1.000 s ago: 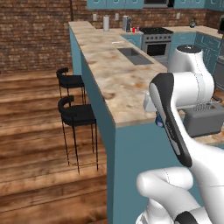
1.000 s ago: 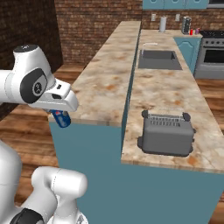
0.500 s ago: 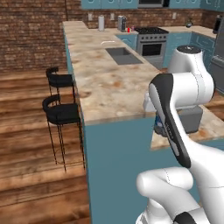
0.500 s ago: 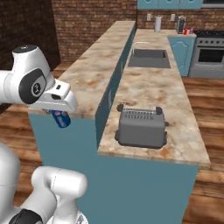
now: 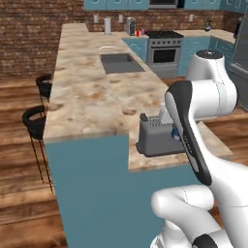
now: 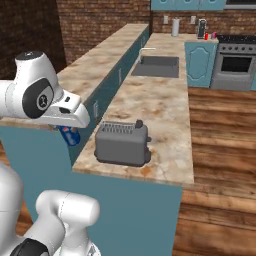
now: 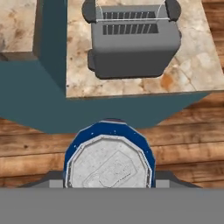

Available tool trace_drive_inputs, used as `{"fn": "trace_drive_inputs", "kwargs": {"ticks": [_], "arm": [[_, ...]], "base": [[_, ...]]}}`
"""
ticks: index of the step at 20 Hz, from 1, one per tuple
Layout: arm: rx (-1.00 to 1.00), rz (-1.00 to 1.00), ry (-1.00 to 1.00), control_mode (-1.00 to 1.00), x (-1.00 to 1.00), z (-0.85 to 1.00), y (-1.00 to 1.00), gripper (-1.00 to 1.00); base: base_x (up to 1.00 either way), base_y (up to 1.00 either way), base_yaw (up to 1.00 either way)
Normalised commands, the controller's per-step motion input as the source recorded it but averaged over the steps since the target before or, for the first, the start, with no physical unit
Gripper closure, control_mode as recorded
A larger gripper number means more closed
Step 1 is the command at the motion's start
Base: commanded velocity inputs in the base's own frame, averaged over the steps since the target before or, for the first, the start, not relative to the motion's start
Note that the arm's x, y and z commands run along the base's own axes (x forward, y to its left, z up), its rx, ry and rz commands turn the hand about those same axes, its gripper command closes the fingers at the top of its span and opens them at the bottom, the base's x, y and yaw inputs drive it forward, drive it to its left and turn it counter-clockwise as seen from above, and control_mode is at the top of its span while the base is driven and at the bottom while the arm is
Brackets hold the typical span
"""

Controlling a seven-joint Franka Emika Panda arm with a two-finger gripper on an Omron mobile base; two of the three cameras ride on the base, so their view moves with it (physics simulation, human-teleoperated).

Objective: Four empty soda cans are scattered around the kitchen. Gather all the cans and cluster them next to the stove for recycling.

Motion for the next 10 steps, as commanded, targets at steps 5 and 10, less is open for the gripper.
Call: {"fn": "trace_drive_inputs", "kwargs": {"ticks": [5, 10], "arm": [[0.00, 0.00, 0.00, 1.00, 0.00, 0.00, 0.00, 1.00], [0.00, 0.00, 0.00, 1.00, 0.00, 0.00, 0.00, 1.00]], "base": [[0.00, -0.81, 0.10], [0.00, -0.80, 0.10]]}}
